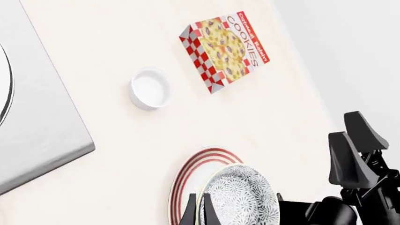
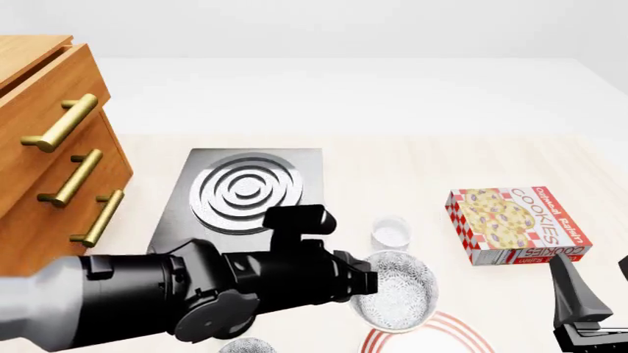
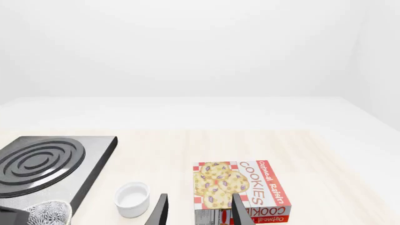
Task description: Pick the akita bowl on the wooden cabinet and place it on the plate.
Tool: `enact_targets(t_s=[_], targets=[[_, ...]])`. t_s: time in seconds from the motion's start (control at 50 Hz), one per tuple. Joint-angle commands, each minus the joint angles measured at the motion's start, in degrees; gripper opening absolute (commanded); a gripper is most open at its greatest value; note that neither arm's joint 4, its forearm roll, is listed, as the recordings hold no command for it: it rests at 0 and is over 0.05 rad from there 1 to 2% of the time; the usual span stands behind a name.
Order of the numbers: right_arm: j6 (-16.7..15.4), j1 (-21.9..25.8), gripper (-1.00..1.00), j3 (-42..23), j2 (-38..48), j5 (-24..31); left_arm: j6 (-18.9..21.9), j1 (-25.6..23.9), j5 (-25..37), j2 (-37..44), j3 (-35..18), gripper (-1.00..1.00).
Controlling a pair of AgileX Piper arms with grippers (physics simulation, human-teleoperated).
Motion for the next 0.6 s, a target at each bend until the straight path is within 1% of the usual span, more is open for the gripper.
enact_targets(t_s=[0.02, 0.24, 0.6], targets=[[0.0, 0.0, 1.00, 0.0, 0.0, 0.0, 0.0, -0.3, -0.2, 0.0, 0.0, -1.00], [0.0, 0.0, 1.00, 0.0, 0.0, 0.0, -0.2, -0.6, -0.1, 0.0, -0.1, -1.00], [0.0, 0.0, 1.00, 0.0, 0.0, 0.0, -1.2, -0.8, -2.8, 2.0, 1.8, -1.00]])
